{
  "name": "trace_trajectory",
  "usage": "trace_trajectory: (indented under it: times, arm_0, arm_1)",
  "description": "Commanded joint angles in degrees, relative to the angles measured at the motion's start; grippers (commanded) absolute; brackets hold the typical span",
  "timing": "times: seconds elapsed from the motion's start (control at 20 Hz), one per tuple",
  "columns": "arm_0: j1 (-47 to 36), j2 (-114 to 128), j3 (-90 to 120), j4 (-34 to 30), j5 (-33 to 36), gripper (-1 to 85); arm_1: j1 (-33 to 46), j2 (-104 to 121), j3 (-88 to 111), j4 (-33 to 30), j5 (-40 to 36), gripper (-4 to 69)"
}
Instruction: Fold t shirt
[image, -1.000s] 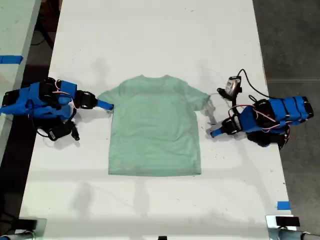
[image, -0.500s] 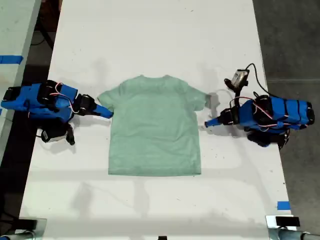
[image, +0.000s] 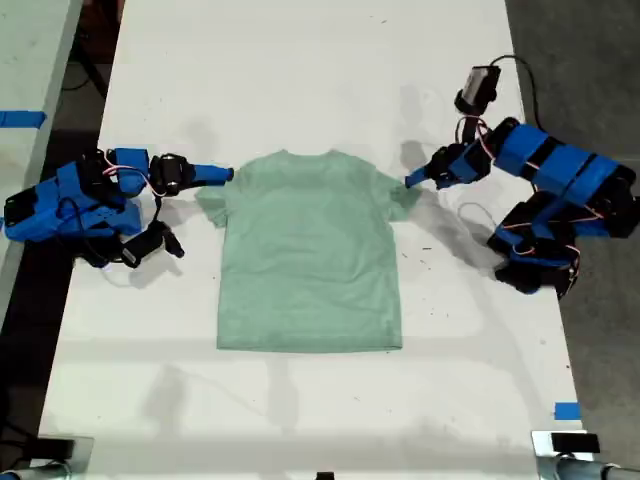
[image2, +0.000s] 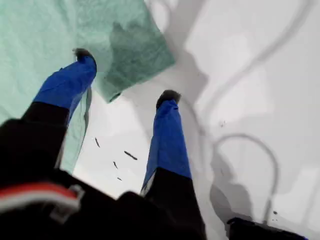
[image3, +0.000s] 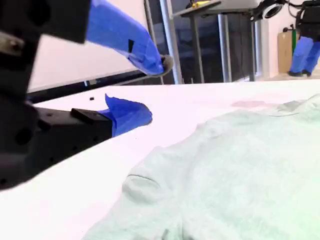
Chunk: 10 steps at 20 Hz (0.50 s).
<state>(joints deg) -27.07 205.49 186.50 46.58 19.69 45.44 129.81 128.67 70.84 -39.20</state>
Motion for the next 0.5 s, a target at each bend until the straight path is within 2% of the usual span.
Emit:
trace_trajectory:
  times: [0.0,0.15,0.3,0.35,0.4,0.45]
  arm_0:
    - [-0.6,0.5,1.8,0.3,-0.6,11.8]
    - [0.8,0.5,1.8,0.6,-0.8,11.2]
    - [1.0,0.5,1.8,0.7,-1.1,10.3]
    - [1.0,0.5,1.8,0.7,-1.3,9.8]
    - [1.0,0.5,1.8,0.8,-1.5,9.6]
    - [1.0,0.5,1.9,0.8,-1.8,9.3]
  arm_1:
    - [0.9,-11.9,-9.3,-5.3,-1.3,27.9]
    - [0.4,-17.8,-9.7,-10.1,1.1,25.5]
    - [-0.2,-24.6,-9.4,-10.4,4.6,24.7]
    - [-0.5,-26.5,-9.4,-10.9,4.7,22.1]
    - [-0.9,-27.8,-9.5,-11.4,5.0,8.3]
    - [-1.1,-28.3,-9.4,-12.0,5.2,0.0]
